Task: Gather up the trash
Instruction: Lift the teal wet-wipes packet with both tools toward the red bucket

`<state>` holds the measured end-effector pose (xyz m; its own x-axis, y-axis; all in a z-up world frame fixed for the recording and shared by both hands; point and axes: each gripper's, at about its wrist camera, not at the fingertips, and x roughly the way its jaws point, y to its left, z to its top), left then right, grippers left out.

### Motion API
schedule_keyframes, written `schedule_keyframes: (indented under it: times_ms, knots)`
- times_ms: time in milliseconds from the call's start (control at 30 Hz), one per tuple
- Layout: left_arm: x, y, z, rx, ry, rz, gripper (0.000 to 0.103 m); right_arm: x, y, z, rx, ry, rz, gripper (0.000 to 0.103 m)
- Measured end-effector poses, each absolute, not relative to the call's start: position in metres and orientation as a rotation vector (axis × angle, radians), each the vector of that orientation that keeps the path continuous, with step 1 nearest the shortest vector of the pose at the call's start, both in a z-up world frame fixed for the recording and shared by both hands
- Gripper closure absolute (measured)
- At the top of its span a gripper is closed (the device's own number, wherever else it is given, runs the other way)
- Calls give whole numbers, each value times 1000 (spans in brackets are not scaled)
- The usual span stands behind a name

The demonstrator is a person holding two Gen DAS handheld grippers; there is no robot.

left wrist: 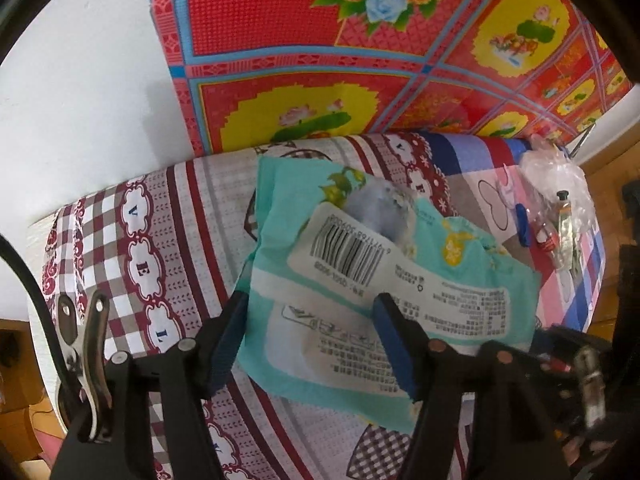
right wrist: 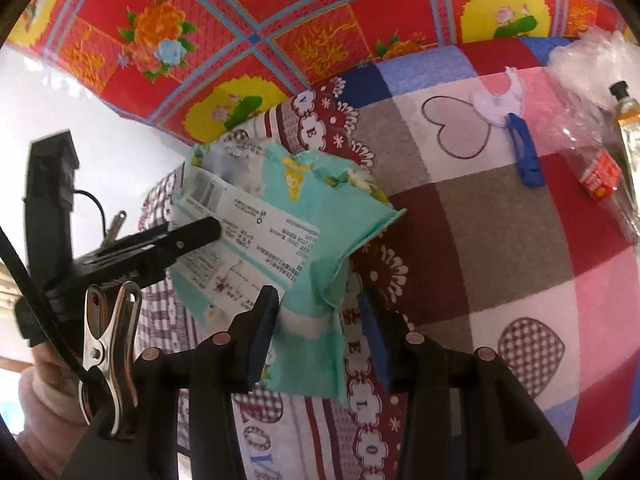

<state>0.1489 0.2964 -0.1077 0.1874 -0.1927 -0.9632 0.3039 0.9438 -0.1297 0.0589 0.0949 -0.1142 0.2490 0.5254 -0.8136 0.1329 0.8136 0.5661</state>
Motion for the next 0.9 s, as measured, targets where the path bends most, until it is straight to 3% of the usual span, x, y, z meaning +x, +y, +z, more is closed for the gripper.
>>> schedule_keyframes:
  times_ms: [433,900]
  knots:
    - [124,317,-102,7,1331,-316,66,55,114,-111,530,1270,376,75]
    - [89,367,-66,-83,1260,-222,68,44,145,-81,432,1205,477,75]
